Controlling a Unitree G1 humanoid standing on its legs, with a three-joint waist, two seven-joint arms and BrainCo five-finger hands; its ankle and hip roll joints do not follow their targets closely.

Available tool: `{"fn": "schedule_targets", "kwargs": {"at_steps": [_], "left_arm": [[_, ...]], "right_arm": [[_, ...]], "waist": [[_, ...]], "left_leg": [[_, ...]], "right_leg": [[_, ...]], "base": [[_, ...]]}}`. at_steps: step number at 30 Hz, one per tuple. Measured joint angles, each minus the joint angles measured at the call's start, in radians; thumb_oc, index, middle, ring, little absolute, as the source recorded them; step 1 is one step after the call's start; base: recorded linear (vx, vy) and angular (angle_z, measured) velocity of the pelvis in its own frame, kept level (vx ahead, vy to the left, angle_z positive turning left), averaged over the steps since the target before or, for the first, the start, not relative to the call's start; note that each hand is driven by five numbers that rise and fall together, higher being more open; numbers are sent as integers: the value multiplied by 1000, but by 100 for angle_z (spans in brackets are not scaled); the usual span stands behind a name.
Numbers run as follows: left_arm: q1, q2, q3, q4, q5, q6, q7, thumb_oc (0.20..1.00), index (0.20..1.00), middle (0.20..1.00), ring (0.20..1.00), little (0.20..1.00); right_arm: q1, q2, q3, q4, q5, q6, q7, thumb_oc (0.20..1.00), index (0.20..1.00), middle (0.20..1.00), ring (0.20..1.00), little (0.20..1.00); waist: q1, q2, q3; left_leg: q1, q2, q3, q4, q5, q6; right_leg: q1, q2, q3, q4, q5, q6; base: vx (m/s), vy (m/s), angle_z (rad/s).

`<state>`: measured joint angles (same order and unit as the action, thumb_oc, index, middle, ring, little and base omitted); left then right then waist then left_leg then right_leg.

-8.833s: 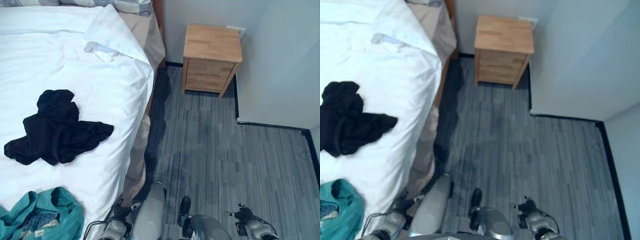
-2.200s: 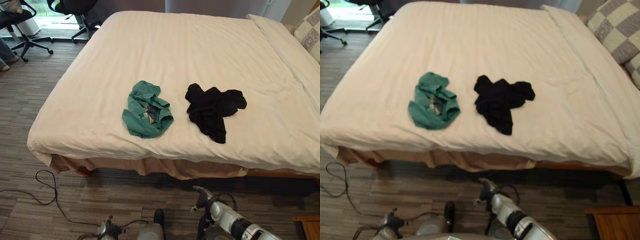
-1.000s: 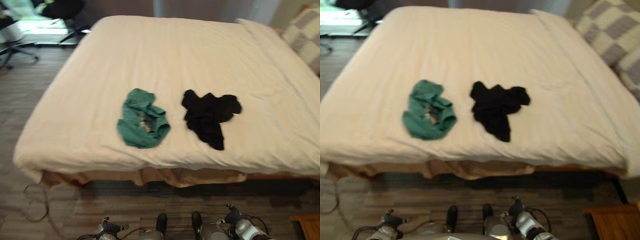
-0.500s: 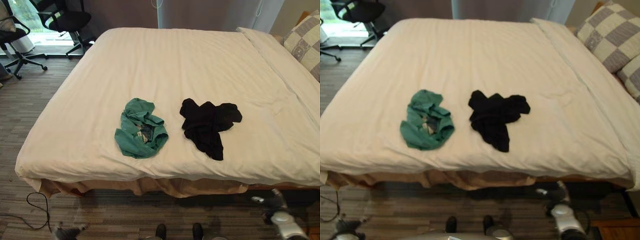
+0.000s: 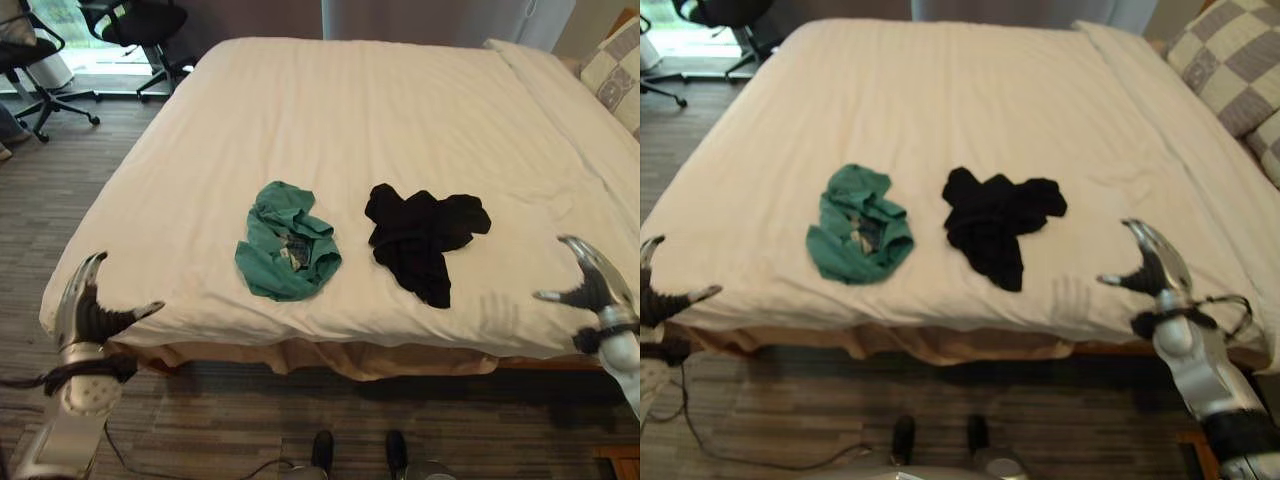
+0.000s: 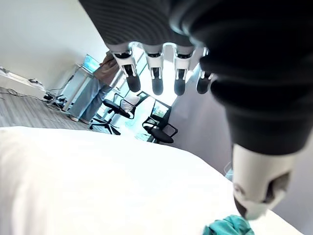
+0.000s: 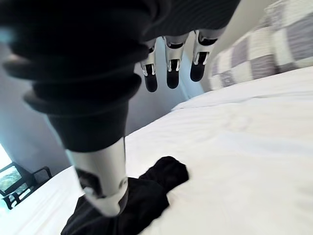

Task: Tidy up the quilt and then pick up the clothes from the bed and put them into the laundry hamper.

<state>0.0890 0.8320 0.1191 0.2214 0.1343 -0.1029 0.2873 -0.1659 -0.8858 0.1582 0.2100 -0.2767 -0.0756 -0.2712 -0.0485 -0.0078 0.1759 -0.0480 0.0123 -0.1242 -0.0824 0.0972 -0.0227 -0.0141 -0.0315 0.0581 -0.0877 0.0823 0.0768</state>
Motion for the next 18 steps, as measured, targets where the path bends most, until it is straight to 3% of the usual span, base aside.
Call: {"fn": "schedule_targets", "kwargs": {"at_steps": [2, 6, 15, 18], "left_arm": [[-153, 45, -98, 36, 44, 7, 16, 1000, 1000, 1000, 1000, 1000], [-421, 45, -231, 105, 99, 57, 41, 1000, 1000, 1000, 1000, 1000], [-593, 117, -241, 185, 155, 127, 80, 1000, 1000, 1000, 1000, 1000], [-696, 124, -307, 248, 156, 137, 98, 1000, 1000, 1000, 1000, 1000]], "right_arm": [[-168, 3, 98, -6, -3, -13, 11, 1000, 1000, 1000, 1000, 1000], [-332, 13, 205, -16, -8, -16, 9, 1000, 1000, 1000, 1000, 1000], [-317, 36, 202, -10, -28, -6, 4, 1000, 1000, 1000, 1000, 1000], [-319, 75, 202, -5, -27, -5, 1, 1000, 1000, 1000, 1000, 1000]], "waist": [[5, 4, 57], [19, 7, 152], [-34, -19, 267], [-55, -19, 284]], "left_leg": [[-41, 1, 2, 0, 17, -13], [-112, 4, 9, 0, 40, -23], [-167, 16, 45, 0, 49, -18], [-183, 20, 79, 1, 49, -17]], "right_leg": [[-43, 1, 0, 0, 20, 3], [-119, 3, 1, 1, 48, 4], [-187, 14, 15, 6, 60, -2], [-213, 18, 37, 6, 65, -7]], "base": [[-131, -12, -4], [-95, -13, -5], [-41, -15, -10], [-56, -19, -25]]}}
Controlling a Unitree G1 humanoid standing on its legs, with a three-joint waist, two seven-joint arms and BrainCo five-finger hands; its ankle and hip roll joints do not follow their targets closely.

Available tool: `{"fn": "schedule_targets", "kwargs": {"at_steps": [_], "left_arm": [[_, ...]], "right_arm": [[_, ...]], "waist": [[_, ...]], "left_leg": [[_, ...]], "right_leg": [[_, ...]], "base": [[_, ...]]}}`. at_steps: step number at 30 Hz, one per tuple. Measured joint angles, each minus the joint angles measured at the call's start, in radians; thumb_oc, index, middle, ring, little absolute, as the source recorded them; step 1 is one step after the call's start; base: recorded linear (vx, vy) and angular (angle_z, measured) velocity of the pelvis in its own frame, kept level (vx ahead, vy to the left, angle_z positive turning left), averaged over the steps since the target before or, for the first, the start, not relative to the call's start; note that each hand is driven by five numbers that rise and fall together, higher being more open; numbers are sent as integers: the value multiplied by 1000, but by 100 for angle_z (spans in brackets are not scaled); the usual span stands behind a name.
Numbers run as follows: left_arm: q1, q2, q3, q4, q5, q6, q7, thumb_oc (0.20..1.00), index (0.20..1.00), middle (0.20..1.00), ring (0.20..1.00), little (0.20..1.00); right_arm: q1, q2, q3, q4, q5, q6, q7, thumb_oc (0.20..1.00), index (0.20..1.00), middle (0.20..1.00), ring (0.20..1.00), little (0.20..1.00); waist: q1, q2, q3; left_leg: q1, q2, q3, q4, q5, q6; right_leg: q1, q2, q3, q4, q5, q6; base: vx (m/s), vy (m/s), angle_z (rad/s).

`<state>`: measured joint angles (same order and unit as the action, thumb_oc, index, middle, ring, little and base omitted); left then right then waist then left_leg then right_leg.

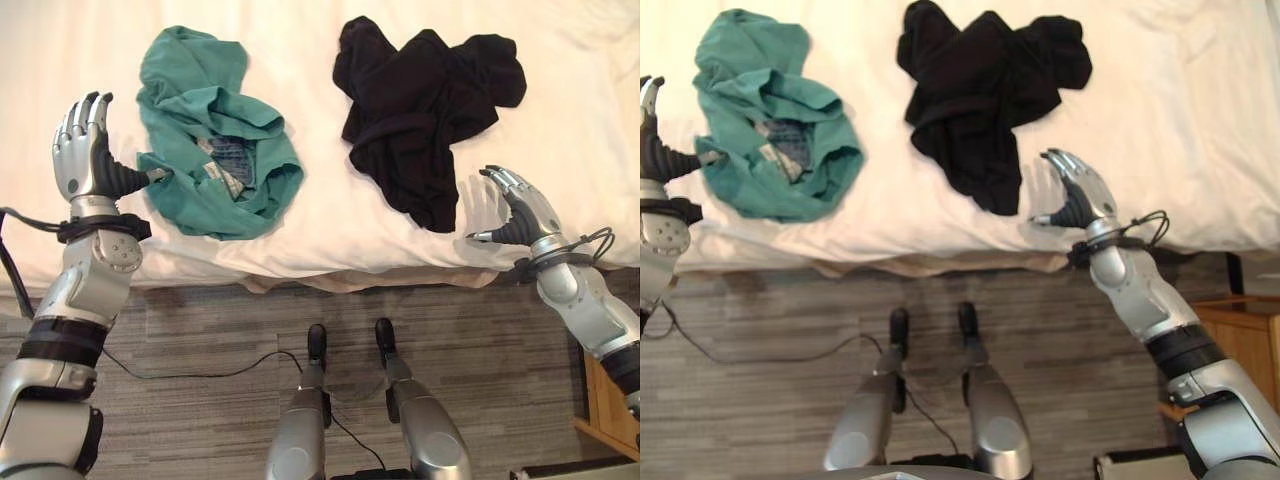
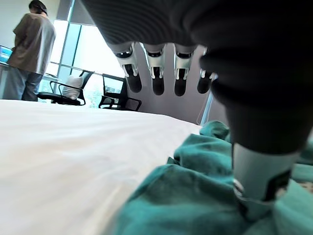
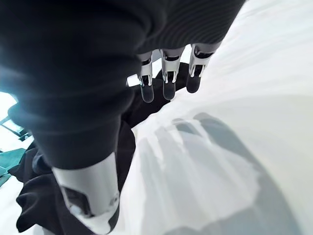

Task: Tidy up the quilt and then pick up the clothes from the bed and put them into the laundry hamper.

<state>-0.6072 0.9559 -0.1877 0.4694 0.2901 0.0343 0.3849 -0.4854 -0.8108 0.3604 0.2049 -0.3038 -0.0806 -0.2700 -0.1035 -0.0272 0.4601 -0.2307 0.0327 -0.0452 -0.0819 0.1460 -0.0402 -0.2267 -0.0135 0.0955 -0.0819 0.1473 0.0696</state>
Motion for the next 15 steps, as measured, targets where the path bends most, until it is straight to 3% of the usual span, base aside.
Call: {"fn": "schedule_targets", "kwargs": {"at_steps": [2, 4, 7, 8, 9, 10, 11, 15], "left_arm": [[-49, -4, -33, 63, 3, 19, 6, 1000, 1000, 1000, 1000, 1000], [-93, -8, -47, 124, 7, 39, 14, 1000, 1000, 1000, 1000, 1000], [-148, -9, -63, 239, 50, 47, 16, 1000, 1000, 1000, 1000, 1000], [-166, 1, -79, 289, 87, 56, 6, 790, 790, 790, 790, 790], [-167, 1, -86, 311, 118, 64, -8, 269, 269, 269, 269, 269], [-164, -5, -94, 324, 138, 65, -17, 269, 269, 269, 269, 269], [-165, -21, -101, 326, 178, 76, -41, 200, 200, 200, 200, 200], [-112, -105, -56, 293, 184, 77, -62, 200, 200, 200, 200, 200]], "right_arm": [[-14, 31, -1, -13, 0, -2, -10, 1000, 1000, 1000, 1000, 1000], [-40, 51, 4, -40, 0, -3, -10, 1000, 1000, 1000, 1000, 1000], [-55, 50, 30, -52, 1, -2, -10, 1000, 1000, 1000, 1000, 1000], [-53, 50, 39, -91, 1, -5, -9, 1000, 1000, 1000, 1000, 1000], [-50, 50, 40, -125, 2, -10, -9, 1000, 1000, 1000, 1000, 1000], [-48, 50, 39, -138, 2, -12, -9, 1000, 1000, 1000, 1000, 1000], [-44, 49, 39, -156, 5, -15, -8, 1000, 1000, 1000, 1000, 1000], [-47, 49, 32, -184, 12, -31, -9, 1000, 1000, 1000, 1000, 1000]], "waist": [[-34, -11, 8], [-40, -38, 44], [-51, -39, 53], [-54, -39, 53], [-60, -37, 52], [-61, -35, 51], [-57, -32, 49], [-50, -26, 46]], "left_leg": [[-27, 9, 20, 0, -4, -6], [-34, 15, 62, 0, -5, -7], [-31, 22, 92, 0, -10, -13], [-25, 28, 98, 0, -13, -17], [-21, 31, 99, -1, -13, -18], [-17, 33, 99, -1, -13, -18], [-3, 38, 98, -1, -15, -20], [14, 43, 88, -1, -24, -33]], "right_leg": [[-40, 7, 19, 0, 3, 5], [-67, 16, 58, 0, 24, -1], [-76, 24, 85, 0, 29, -2], [-74, 29, 97, 0, 32, -6], [-70, 33, 99, 0, 33, -8], [-66, 35, 99, 0, 33, -8], [-53, 39, 99, 0, 33, -8], [-30, 44, 88, -1, 31, -8]], "base": [[-72, -26, -35], [-40, 2, -53], [-1, 13, -33], [33, 1, -25], [33, 1, -16], [32, 1, -5], [0, 0, 0], [42, -13, 6]]}}
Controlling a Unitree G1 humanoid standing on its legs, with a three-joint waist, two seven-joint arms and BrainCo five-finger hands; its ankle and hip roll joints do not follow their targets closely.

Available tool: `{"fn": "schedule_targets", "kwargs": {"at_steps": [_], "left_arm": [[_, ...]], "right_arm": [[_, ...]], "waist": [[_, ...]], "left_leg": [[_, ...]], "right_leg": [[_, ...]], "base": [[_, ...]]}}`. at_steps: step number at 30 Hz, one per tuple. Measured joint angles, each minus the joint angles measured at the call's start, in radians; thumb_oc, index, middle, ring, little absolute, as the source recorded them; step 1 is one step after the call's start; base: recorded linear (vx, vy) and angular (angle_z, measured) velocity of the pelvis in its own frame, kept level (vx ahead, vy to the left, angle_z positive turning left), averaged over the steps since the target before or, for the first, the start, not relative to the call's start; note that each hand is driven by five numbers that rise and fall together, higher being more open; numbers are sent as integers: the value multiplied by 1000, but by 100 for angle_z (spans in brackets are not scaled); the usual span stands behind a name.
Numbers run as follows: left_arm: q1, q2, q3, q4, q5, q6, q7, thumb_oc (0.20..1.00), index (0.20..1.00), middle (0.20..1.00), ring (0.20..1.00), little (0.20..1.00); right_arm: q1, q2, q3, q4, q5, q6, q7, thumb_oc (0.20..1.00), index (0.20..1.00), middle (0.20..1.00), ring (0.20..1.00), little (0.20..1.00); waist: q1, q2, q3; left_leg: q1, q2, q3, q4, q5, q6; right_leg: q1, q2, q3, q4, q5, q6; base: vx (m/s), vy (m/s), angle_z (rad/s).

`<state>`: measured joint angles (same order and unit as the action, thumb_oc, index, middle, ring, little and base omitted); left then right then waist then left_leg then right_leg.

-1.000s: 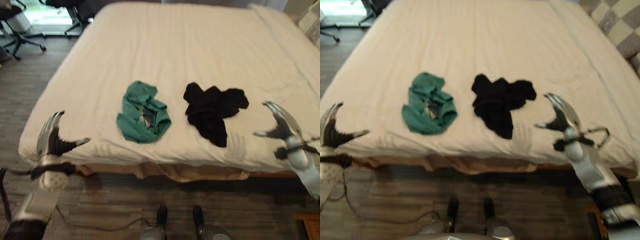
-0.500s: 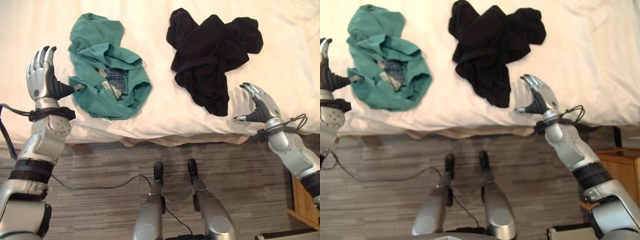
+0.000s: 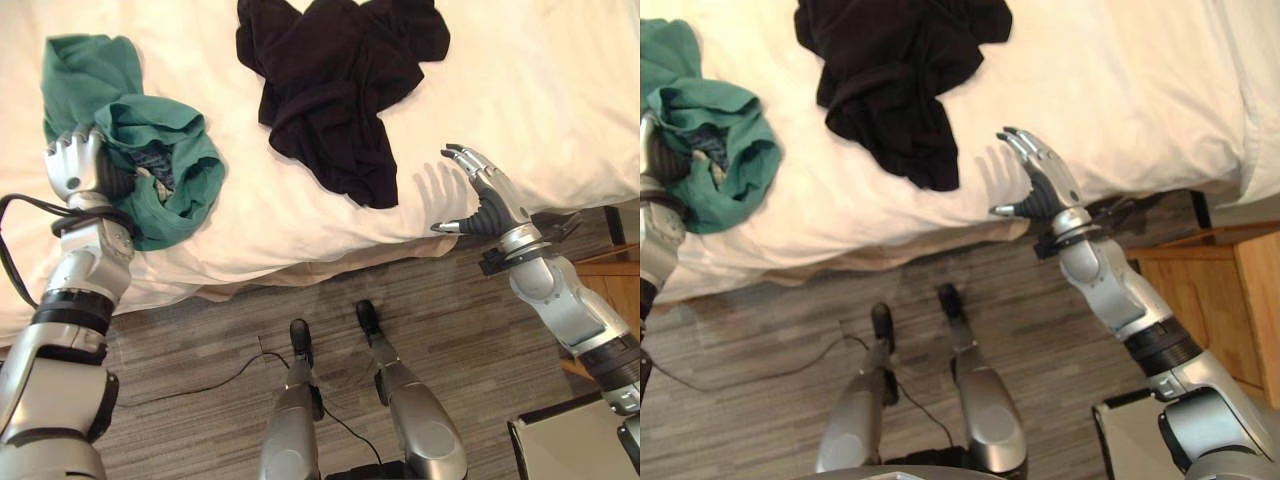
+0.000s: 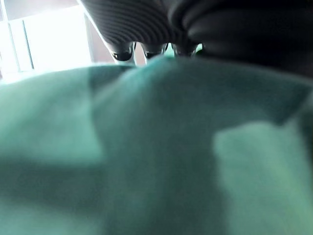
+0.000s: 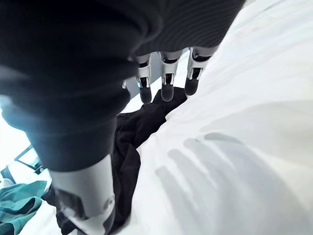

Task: Tidy up the quilt and then pick up the clothes from the bed and put them into the laundry hamper.

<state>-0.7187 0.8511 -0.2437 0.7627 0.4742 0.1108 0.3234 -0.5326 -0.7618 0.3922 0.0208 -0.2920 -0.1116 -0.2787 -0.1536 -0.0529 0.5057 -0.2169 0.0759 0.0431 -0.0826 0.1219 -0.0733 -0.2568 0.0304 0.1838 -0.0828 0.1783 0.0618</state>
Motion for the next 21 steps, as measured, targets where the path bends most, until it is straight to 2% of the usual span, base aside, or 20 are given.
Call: {"fn": "schedule_targets", "kwargs": {"at_steps": [2, 6, 8, 11, 12, 14, 18, 20, 21], "left_arm": [[60, -41, 57, -64, -32, -10, 1, 200, 200, 200, 200, 200], [210, -137, 112, -200, -173, -100, 5, 200, 200, 200, 200, 200], [314, -227, 125, -260, -273, -197, 3, 200, 200, 200, 200, 200], [429, -280, 131, -362, -363, -251, -9, 200, 200, 200, 200, 200], [497, -304, 120, -411, -407, -272, -28, 200, 200, 200, 200, 200], [578, -321, 111, -446, -454, -281, -66, 200, 200, 200, 200, 200], [802, -343, 50, -396, -588, -248, -175, 200, 200, 200, 200, 200], [904, -349, 50, -389, -630, -233, -205, 200, 200, 200, 200, 200], [948, -349, 51, -384, -632, -232, -216, 200, 200, 200, 200, 200]], "right_arm": [[-10, -2, 0, -27, 20, -4, -1, 1000, 1000, 1000, 1000, 1000], [-49, -15, 16, -42, 20, -2, 1, 1000, 1000, 1000, 1000, 1000], [-152, -48, 75, -9, 13, 3, -4, 1000, 1000, 1000, 1000, 1000], [-290, -78, 142, 109, -23, 9, -6, 1000, 1000, 1000, 1000, 1000], [-336, -92, 151, 172, -25, 22, -6, 1000, 1000, 1000, 1000, 1000], [-394, -108, 196, 248, -24, 39, -7, 1000, 1000, 1000, 1000, 1000], [-489, -118, 256, 452, -24, 60, -4, 1000, 1000, 1000, 1000, 1000], [-501, -145, 255, 561, -24, 87, -3, 1000, 1000, 1000, 1000, 1000], [-501, -159, 252, 614, -23, 101, -4, 1000, 1000, 1000, 1000, 1000]], "waist": [[5, 3, -2], [30, 23, -32], [71, 30, -74], [118, 30, -96], [147, 34, -96], [157, 34, -96], [226, 55, -90], [260, 80, -79], [281, 103, -66]], "left_leg": [[3, 0, -5, 0, 2, 0], [8, -2, -34, 0, 1, 1], [7, -1, -63, 0, 5, 5], [-11, -2, -96, 1, 14, 1], [-21, -5, -118, 1, 22, -2], [-29, -5, -140, 1, 25, -5], [-83, -18, -194, 1, 43, -9], [-116, -28, -221, 1, 57, -8], [-130, -35, -240, 1, 56, -12]], "right_leg": [[6, 0, -8, 1, 4, -4], [25, -4, -38, 1, 3, -10], [36, -3, -72, 1, -5, -22], [36, -3, -108, 0, -11, -28], [34, -5, -131, 0, -14, -30], [33, -5, -150, 0, -18, -29], [3, -15, -203, 0, -28, -29], [-20, -24, -226, 0, -28, -29], [-25, -30, -241, 0, -33, -23]], "base": [[53, -45, 9], [59, -70, 18], [59, -100, 39], [25, -70, 40], [14, -61, 40], [-1, -46, 42], [-10, -53, 40], [-29, -29, 40], [-32, -21, 39]]}}
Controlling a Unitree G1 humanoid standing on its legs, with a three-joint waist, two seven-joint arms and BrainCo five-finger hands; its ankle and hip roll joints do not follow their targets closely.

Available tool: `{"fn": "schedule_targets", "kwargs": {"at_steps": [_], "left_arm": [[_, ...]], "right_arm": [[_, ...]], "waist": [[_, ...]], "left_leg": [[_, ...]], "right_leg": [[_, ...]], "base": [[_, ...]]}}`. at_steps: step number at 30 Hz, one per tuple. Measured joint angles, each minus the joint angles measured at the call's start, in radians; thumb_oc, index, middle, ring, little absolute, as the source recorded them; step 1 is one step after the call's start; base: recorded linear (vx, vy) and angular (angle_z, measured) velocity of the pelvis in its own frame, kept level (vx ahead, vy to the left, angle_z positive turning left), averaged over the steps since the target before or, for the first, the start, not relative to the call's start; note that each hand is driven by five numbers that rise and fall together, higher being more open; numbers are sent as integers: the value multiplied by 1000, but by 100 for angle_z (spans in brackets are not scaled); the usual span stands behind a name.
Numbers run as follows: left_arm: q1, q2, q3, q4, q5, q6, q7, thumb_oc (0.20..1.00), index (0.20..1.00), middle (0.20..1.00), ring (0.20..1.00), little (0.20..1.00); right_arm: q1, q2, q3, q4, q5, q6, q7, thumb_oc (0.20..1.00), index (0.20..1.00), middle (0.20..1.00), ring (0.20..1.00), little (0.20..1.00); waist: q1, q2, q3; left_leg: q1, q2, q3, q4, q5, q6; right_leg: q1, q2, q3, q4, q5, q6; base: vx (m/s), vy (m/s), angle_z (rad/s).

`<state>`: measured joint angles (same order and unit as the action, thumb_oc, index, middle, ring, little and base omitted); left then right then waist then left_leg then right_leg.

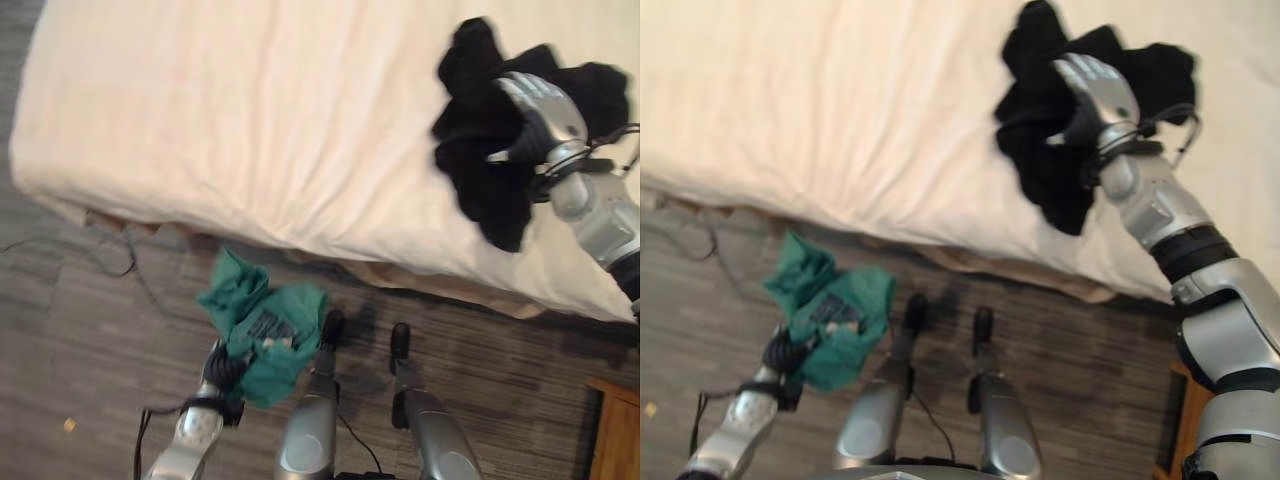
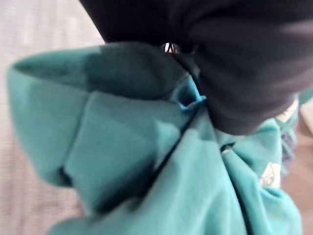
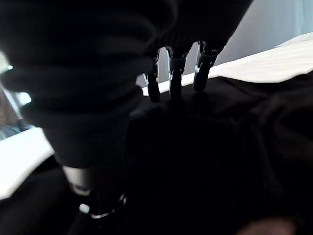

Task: Tidy up the quilt and then pick up the clothes from the bed and put them into the laundry hamper.

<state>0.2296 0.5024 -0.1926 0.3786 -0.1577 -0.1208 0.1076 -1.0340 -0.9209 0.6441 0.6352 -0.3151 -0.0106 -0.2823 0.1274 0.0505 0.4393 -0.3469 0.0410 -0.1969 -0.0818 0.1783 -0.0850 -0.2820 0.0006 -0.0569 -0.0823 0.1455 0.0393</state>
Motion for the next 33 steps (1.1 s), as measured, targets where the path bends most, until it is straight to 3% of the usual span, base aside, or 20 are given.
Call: {"fn": "schedule_targets", "kwargs": {"at_steps": [1, 2, 3, 10, 12, 14, 15, 16, 18, 19, 21, 22, 24, 27, 31, 32, 33], "left_arm": [[15, 0, 1, 1, -3, 0, -2, 200, 200, 200, 200, 200], [34, 1, 0, -1, -30, 0, -10, 200, 200, 200, 200, 200], [40, 1, -1, 0, -37, 1, -18, 200, 200, 200, 200, 200], [-45, 4, -18, -58, -35, -3, -47, 200, 200, 200, 200, 200], [-107, 4, -33, -66, -35, -3, -47, 200, 200, 200, 200, 200], [-121, 3, -36, -68, -34, -3, -48, 200, 200, 200, 200, 200], [-139, 3, -31, -65, -29, 5, -52, 200, 200, 200, 200, 200], [-137, 4, -21, -65, -23, 10, -57, 200, 200, 200, 200, 200], [-133, 12, -8, -61, -16, 16, -65, 200, 200, 200, 200, 200], [-139, 11, 7, -58, -16, 23, -71, 200, 200, 200, 200, 200], [-148, 12, 17, -54, -15, 39, -76, 200, 200, 200, 200, 200], [-141, 1, 53, -53, -15, 45, -83, 200, 200, 200, 200, 200], [-131, -16, 98, -47, -15, 53, -87, 200, 200, 200, 200, 200], [-102, -63, 165, -18, -17, 64, -105, 200, 200, 200, 200, 200], [-25, -110, 190, -1, -21, 76, -103, 200, 200, 200, 200, 200], [-24, -128, 179, 22, -21, 77, -99, 200, 200, 200, 200, 200], [-29, -152, 160, 35, -21, 79, -96, 200, 200, 200, 200, 200]], "right_arm": [[2, -3, -3, 20, 1, 3, 0, 1000, 1000, 1000, 1000, 1000], [-7, -1, -16, 78, 4, 3, -8, 533, 533, 533, 533, 533], [-18, -2, -24, 95, 12, 3, -10, 200, 200, 200, 200, 200], [-29, 26, -89, 143, 65, -17, -20, 200, 200, 200, 200, 200], [130, 55, -244, 27, 111, -22, -18, 200, 200, 200, 200, 200], [222, 60, -252, -34, 132, -26, -10, 200, 200, 200, 200, 200], [417, 91, -388, -205, 160, -35, 14, 200, 200, 200, 200, 200], [502, 128, -443, -277, 176, -44, 25, 200, 200, 200, 200, 200], [624, 172, -438, -312, 203, -61, 49, 200, 200, 200, 200, 200], [733, 227, -468, -328, 220, -62, 79, 200, 200, 200, 200, 200], [878, 316, -528, -357, 263, -67, 107, 200, 200, 200, 200, 200], [1001, 442, -607, -363, 330, -72, 138, 200, 200, 200, 200, 200], [1129, 504, -615, -357, 404, -55, 180, 200, 200, 200, 200, 200], [1282, 575, -656, -303, 457, -40, 225, 200, 200, 200, 200, 200], [1351, 587, -575, -220, 476, -2, 272, 200, 200, 200, 200, 200], [1348, 581, -546, -216, 474, 4, 274, 200, 200, 200, 200, 200], [1348, 573, -519, -216, 473, 5, 277, 200, 200, 200, 200, 200]], "waist": [[9, 13, 5], [20, 27, 9], [21, 39, 15], [11, 51, 15], [11, 45, 13], [-5, 35, 11], [-27, 24, 7], [-36, 15, 1], [-66, -29, -24], [-104, -57, -41], [-138, -87, -61], [-157, -118, -90], [-187, -138, -126], [-216, -138, -157], [-230, -128, -193], [-221, -111, -195], [-232, -83, -196]], "left_leg": [[-7, -3, -5, 0, 1, 0], [-21, -10, -12, 0, 5, -4], [-27, -13, -13, 0, 7, -7], [-26, -31, 12, 0, 14, -3], [11, -30, 21, 0, 16, 1], [35, -30, 26, 0, 5, 1], [66, -28, 30, 0, -9, 5], [80, -27, 32, 0, -11, 7], [105, -21, 57, 0, -29, 3], [134, -18, 75, 0, -35, 9], [170, -16, 86, 0, -47, 11], [203, -8, 112, -1, -64, 26], [234, -4, 140, -5, -90, 28], [263, -4, 152, -6, -104, 34], [275, -6, 123, -7, -111, 42], [271, -8, 85, -1, -102, 37], [264, -8, 31, 1, -97, 43]], "right_leg": [[-5, -3, -3, 0, 0, 0], [-16, -9, -12, 0, 1, 1], [-19, -13, -17, 0, 2, 3], [-26, -33, 9, 0, 14, 21], [8, -34, 14, 0, 15, 22], [29, -34, 17, 0, 11, 24], [59, -32, 24, 0, 4, 20], [74, -32, 25, 0, 1, 18], [84, -29, 47, 0, -2, 18], [108, -27, 60, 0, -8, 21], [140, -26, 68, 0, -16, 15], [161, -19, 96, 0, -21, 14], [179, -17, 125, 0, -26, 16], [212, -16, 143, 0, -29, 16], [237, -12, 145, 2, -41, 19], [240, 5, 176, 19, -44, 19], [232, 10, 251, 73, -80, 37]], "base": [[-44, 16, 36], [-20, 23, 22], [-28, 32, 14], [-10, 35, -6], [24, 22, -7], [67, -3, -7], [102, 1, -8], [92, 16, -19], [71, 44, -37], [83, 99, -36], [82, 138, -30], [67, 125, -47], [66, 116, -53], [37, 29, -17], [-12, -7, 14], [-64, -21, 77], [-42, -62, 141]]}}
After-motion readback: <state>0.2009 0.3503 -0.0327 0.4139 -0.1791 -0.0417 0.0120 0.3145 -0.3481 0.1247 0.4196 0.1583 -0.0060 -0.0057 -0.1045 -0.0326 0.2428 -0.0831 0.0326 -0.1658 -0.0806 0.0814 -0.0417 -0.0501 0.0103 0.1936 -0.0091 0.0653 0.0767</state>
